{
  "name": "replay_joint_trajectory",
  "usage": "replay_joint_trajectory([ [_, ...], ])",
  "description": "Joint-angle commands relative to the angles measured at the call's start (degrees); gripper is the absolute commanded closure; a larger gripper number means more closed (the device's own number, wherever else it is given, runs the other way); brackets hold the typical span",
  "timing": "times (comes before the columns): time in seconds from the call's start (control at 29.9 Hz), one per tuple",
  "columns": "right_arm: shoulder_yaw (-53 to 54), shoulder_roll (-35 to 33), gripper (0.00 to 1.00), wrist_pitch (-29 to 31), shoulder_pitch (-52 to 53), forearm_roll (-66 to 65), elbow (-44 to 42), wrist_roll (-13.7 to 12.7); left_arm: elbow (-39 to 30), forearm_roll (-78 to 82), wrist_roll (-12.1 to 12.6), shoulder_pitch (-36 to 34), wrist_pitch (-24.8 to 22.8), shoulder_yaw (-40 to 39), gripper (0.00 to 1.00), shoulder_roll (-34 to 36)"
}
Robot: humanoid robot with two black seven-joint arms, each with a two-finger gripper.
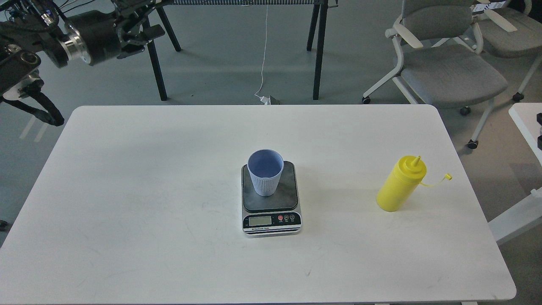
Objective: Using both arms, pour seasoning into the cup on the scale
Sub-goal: 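Release the blue cup and withdraw the left gripper upward, then bring the right gripper low to the yellow bottle and grasp it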
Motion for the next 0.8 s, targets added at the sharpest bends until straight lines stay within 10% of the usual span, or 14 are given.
replay_joint_trajectory([
  [0.0,-0.16,0.80,0.00,0.00,-6.97,0.05,2.99,-0.08,-0.20,0.03,-0.01,1.37,0.00,-0.46,0.00,1.77],
  [0.77,-0.42,20.39,0.00,0.00,-12.88,-21.56,2.12,-3.42,-0.55,0.12,-0.01,5.23,0.00,-0.64,0.00,1.60],
])
